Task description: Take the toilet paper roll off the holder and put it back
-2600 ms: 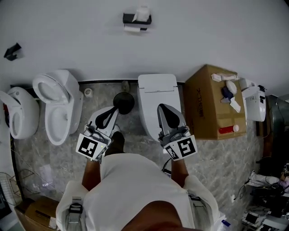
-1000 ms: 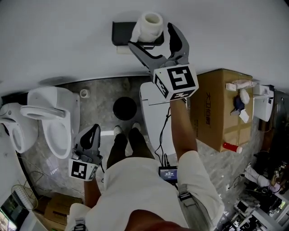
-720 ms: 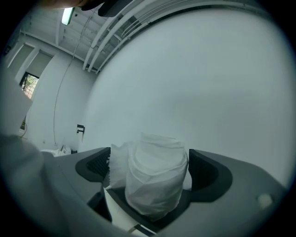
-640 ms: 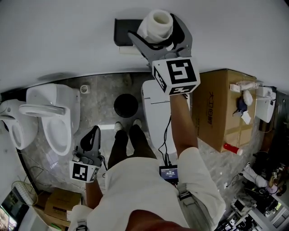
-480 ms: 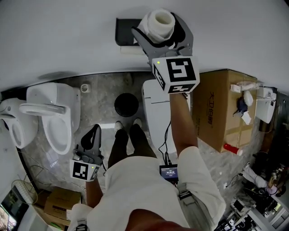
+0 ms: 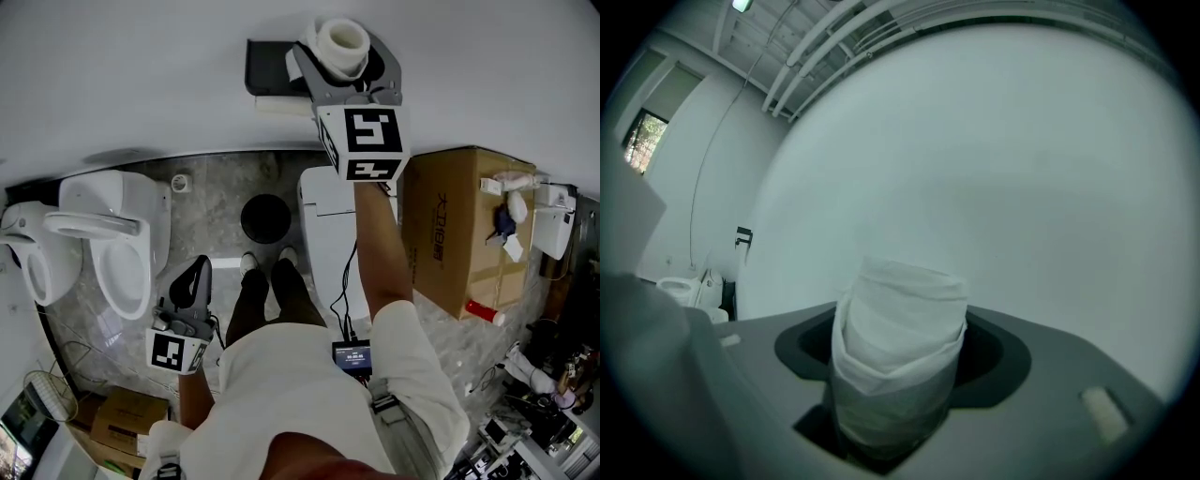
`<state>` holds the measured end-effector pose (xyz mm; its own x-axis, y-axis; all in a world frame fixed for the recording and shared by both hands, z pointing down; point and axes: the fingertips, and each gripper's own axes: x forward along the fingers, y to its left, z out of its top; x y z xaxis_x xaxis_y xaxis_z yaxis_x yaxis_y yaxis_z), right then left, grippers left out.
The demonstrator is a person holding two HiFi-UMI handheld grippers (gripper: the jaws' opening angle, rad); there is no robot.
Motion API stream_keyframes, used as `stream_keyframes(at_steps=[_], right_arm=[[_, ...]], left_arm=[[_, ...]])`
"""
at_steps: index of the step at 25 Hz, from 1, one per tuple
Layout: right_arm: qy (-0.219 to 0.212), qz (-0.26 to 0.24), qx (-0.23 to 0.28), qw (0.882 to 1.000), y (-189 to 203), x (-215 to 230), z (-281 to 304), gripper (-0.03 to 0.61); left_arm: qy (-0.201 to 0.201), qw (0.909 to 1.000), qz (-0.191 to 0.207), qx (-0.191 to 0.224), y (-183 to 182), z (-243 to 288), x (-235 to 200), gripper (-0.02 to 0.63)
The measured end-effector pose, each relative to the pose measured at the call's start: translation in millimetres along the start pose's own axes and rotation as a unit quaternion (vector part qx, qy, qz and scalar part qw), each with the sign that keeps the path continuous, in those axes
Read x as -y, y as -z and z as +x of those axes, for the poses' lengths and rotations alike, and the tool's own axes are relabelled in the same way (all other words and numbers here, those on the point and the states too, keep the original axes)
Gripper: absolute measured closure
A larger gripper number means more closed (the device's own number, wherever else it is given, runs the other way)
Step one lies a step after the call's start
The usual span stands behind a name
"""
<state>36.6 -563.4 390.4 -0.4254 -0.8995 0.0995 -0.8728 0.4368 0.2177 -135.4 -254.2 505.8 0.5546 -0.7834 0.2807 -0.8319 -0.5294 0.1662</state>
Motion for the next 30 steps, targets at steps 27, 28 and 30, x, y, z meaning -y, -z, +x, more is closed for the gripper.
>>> stream_keyframes(at_steps=[27, 28, 30], right_arm=[[-0.053, 0.001, 0.06, 0.997, -89, -50, -231, 0.261], [-0.055, -0.001, 0.057, 0.997, -87, -55, -247, 0.261], [-0.052, 0.001, 0.057, 0.997, -87, -63, -278, 0.261]], left_arm=[[0.067, 0.994, 0.053, 0.068, -49, -34, 71, 0.612], [0.072, 0.9933, 0.055, 0.072, -49, -37, 76, 0.612], [0.081, 0.9917, 0.061, 0.078, -50, -44, 86, 0.612]])
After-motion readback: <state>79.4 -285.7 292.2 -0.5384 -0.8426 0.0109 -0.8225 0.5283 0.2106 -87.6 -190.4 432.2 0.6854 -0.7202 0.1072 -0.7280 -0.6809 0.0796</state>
